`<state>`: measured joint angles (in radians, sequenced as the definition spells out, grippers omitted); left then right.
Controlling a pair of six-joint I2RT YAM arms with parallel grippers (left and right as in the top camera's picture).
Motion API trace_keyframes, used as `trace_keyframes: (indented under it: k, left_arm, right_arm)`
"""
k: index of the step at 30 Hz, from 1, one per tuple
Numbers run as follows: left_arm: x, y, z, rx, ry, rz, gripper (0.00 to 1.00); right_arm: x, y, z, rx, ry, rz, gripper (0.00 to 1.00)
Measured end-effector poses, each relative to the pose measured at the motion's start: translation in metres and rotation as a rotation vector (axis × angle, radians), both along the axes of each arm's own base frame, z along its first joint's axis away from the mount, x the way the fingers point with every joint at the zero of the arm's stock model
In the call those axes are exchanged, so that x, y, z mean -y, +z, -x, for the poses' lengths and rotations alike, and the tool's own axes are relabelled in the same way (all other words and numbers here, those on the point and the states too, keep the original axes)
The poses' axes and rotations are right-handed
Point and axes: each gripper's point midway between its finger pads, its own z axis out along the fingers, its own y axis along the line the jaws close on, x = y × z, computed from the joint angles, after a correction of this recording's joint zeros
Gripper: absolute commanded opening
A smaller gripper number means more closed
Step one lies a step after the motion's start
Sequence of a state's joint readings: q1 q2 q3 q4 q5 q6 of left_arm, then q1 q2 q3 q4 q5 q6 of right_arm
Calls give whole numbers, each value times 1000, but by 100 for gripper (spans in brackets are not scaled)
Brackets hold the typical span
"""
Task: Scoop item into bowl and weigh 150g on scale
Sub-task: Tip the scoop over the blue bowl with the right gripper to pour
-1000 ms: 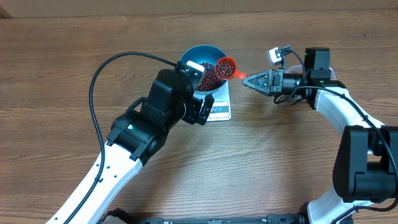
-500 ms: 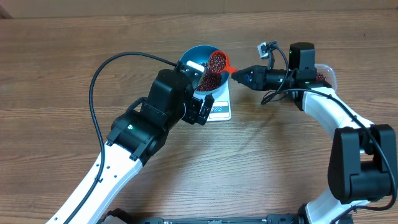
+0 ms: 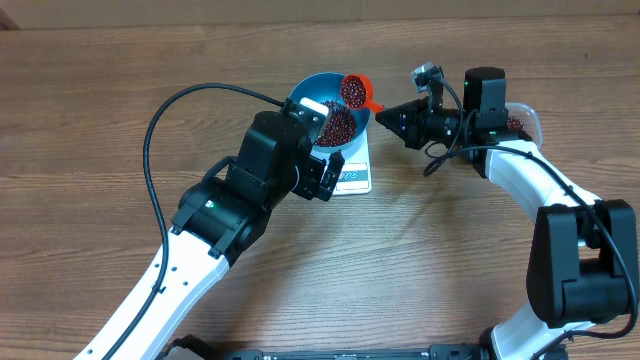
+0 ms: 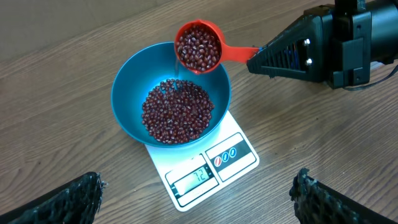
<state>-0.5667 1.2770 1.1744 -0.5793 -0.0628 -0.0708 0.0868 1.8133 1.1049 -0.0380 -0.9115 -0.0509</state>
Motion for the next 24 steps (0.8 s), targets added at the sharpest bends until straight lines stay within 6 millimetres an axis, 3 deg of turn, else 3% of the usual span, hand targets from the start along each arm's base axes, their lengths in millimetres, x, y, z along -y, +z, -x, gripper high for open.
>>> trace_keyframes:
  k: [11, 24]
  left_arm:
    - [0, 0, 0, 0, 0, 0, 100]
    - [0, 0, 0, 0, 0, 0, 100]
  right_arm:
    - [-18, 0, 7, 271, 162, 119, 4]
    - [-18, 0, 7, 533, 279, 235, 4]
